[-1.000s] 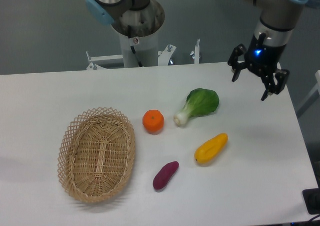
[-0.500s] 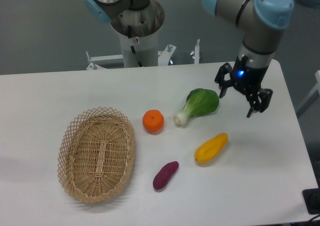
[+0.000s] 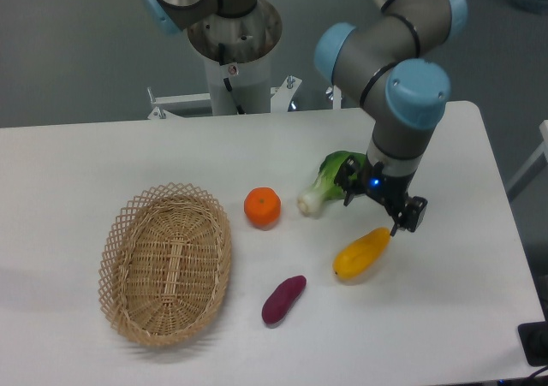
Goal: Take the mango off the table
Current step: 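Lower the gripper around the yellow mango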
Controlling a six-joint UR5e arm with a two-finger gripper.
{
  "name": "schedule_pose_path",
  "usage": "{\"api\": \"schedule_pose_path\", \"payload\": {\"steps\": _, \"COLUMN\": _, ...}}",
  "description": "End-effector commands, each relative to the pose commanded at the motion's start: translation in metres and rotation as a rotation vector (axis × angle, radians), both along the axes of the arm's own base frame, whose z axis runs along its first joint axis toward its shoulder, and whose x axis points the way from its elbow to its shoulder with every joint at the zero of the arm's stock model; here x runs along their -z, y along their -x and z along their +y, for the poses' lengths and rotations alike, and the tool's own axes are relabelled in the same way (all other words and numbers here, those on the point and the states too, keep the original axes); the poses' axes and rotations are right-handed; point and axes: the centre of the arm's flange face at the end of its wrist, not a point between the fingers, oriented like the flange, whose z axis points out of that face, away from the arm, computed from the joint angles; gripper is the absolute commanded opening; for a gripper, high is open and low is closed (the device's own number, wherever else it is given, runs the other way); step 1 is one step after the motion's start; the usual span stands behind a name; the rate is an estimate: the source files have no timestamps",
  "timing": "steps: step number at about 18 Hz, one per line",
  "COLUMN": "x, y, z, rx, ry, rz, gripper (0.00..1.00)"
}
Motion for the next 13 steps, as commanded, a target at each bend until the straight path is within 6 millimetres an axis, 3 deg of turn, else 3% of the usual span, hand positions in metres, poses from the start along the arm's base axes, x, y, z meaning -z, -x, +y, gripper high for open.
{"api": "schedule_pose_path", "payload": {"steps": 7, "x": 0.031, "y": 0.003, "z": 0.008, "rx": 0.135, "ry": 0.0, "rz": 0.03, "gripper": 1.0}}
{"api": "schedule_pose_path", "payload": {"steps": 13, "x": 0.076, "y": -0.018, "z": -0.002, "rx": 0.144, "ry": -0.011, "rz": 0.076, "gripper": 1.0}}
